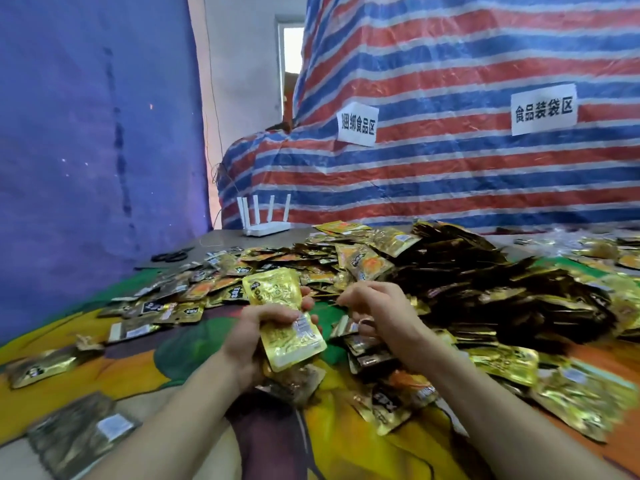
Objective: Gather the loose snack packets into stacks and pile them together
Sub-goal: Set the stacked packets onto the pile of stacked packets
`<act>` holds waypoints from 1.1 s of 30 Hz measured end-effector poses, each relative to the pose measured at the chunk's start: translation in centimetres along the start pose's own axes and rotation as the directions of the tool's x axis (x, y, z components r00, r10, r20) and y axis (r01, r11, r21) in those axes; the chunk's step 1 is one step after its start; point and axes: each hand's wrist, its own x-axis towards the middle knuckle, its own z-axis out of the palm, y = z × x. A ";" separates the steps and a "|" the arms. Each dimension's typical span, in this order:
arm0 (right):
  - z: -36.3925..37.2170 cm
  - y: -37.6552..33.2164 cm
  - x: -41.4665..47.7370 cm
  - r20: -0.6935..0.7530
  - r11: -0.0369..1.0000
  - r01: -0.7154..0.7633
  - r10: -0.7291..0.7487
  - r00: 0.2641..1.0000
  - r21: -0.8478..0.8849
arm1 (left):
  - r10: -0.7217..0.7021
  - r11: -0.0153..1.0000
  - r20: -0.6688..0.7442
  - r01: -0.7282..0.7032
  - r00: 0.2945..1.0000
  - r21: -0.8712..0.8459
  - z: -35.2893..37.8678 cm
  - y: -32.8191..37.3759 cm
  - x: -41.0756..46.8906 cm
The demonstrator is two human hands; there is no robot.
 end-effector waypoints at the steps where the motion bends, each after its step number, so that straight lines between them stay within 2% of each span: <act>1: -0.1 -0.4 -0.1 0.068 0.994 -0.017 0.009 0.998 0.109 | -0.007 1.000 0.018 0.008 1.000 -0.019 0.0 0.0 -0.1; 5: 0.0 -1.2 -0.8 0.314 0.949 -0.033 -0.071 0.947 0.314 | -0.057 0.998 0.072 0.059 0.996 -0.031 0.4 0.0 -0.6; 8: -0.3 -1.5 -0.9 0.286 0.909 -0.027 -0.102 0.953 0.415 | -0.082 0.996 0.141 0.085 0.987 -0.013 0.8 -0.1 -0.8; 10: -0.6 -1.6 -0.9 0.259 0.837 -0.054 -0.107 0.960 0.545 | -0.096 0.995 0.173 0.100 0.980 -0.015 1.0 -0.2 -0.7; 13: -0.9 -1.6 -0.9 0.305 0.739 -0.127 -0.110 0.946 0.662 | -0.162 0.986 0.190 0.168 0.968 -0.016 1.1 -0.1 -0.8; 15: -0.8 -1.5 -0.7 0.328 0.714 -0.154 -0.112 0.938 0.683 | -0.195 0.980 0.180 0.198 0.964 0.002 1.0 -0.1 -0.8; 18: -0.4 -1.1 -0.4 0.298 0.789 -0.137 -0.060 0.953 0.598 | -0.211 0.975 0.123 0.201 0.970 0.091 0.7 -0.3 -0.7; 21: -0.2 -0.6 -0.3 0.279 0.870 -0.104 -0.040 0.959 0.481 | -0.197 0.963 -0.002 0.194 0.980 0.185 0.3 -0.5 -0.4; 25: -0.5 0.2 -0.2 0.176 0.932 -0.024 -0.042 0.984 0.361 | -0.098 0.984 -0.158 0.119 0.983 0.129 0.2 -0.6 0.3; 29: 0.3 0.7 -0.8 0.113 0.978 -0.009 -0.015 0.993 0.207 | 0.029 0.997 -0.337 -0.005 0.941 0.072 -0.5 -0.4 1.1; 33: 2.1 0.7 -1.4 0.069 0.995 -0.007 0.000 0.998 0.100 | 0.111 0.991 -0.364 -0.131 0.925 -0.031 -0.7 0.1 1.2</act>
